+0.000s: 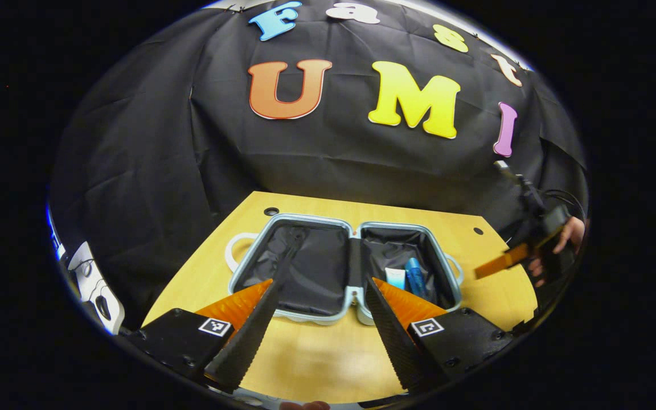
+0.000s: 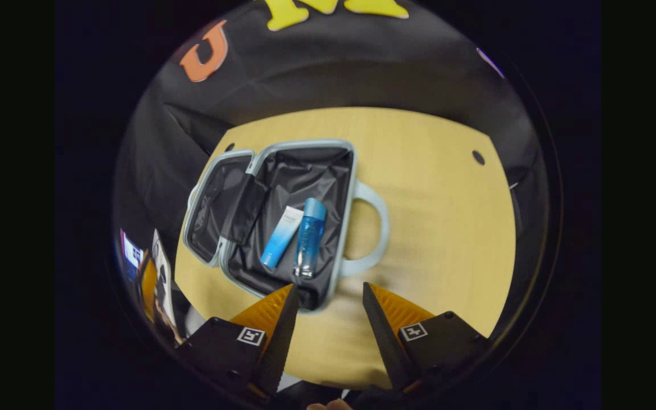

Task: First open the suitcase, pack the skin care products into it, and then close the suitcase.

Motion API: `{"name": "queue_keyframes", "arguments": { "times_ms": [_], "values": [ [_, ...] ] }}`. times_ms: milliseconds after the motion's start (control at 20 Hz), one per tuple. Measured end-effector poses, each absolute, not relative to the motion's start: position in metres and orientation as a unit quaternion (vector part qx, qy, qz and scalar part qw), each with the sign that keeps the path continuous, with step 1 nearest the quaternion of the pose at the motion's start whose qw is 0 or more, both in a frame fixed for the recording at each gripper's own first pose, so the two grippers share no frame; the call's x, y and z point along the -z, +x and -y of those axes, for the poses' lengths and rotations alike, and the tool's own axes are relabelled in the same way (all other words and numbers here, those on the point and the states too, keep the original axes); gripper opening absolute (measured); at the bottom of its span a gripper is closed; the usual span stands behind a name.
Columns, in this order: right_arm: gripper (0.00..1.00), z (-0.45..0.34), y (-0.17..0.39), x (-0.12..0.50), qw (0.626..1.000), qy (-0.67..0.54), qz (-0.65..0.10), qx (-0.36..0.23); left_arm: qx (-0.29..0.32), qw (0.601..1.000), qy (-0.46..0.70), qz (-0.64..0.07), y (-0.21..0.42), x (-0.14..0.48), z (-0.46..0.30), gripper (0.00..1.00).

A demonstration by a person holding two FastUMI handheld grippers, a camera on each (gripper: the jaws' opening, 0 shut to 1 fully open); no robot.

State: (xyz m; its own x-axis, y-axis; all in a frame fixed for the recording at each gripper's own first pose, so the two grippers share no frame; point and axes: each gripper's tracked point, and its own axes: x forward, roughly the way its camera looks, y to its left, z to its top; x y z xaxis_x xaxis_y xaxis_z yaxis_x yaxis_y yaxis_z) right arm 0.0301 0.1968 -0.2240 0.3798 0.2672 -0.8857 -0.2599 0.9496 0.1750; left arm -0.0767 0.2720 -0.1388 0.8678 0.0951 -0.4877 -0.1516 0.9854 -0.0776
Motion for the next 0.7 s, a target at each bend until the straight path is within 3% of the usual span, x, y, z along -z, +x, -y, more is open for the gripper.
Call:
{"name": "queue_keyframes", "arguments": {
  "times_ms": [150,200,300,400,450,700],
  "values": [
    [0.7,-0.134,0.022,0.189,0.892,-0.059,-0.423,-0.149,-0.081,0.966,-0.064,-0.237,-0.041,0.154,-0.341,0.99],
    [0.65,-0.114,0.014,0.178,0.904,-0.065,-0.399,-0.138,-0.086,0.964,-0.062,-0.243,-0.031,0.166,-0.365,0.98],
    [0.7,-0.085,-0.004,0.164,0.915,-0.049,-0.383,-0.114,-0.083,0.959,-0.066,-0.263,-0.011,0.191,-0.401,0.99],
    [0.66,-0.068,-0.012,0.15,0.925,-0.03,-0.365,-0.098,-0.081,0.95,-0.078,-0.292,0.009,0.214,-0.426,0.99],
    [0.7,-0.062,-0.011,0.146,0.93,-0.027,-0.355,-0.095,-0.088,0.945,-0.089,-0.303,0.019,0.223,-0.44,0.99],
    [0.7,-0.049,-0.014,0.139,0.93,0.011,-0.362,-0.069,-0.095,0.922,-0.1,-0.361,0.06,0.274,-0.473,0.98]
  ]
}}
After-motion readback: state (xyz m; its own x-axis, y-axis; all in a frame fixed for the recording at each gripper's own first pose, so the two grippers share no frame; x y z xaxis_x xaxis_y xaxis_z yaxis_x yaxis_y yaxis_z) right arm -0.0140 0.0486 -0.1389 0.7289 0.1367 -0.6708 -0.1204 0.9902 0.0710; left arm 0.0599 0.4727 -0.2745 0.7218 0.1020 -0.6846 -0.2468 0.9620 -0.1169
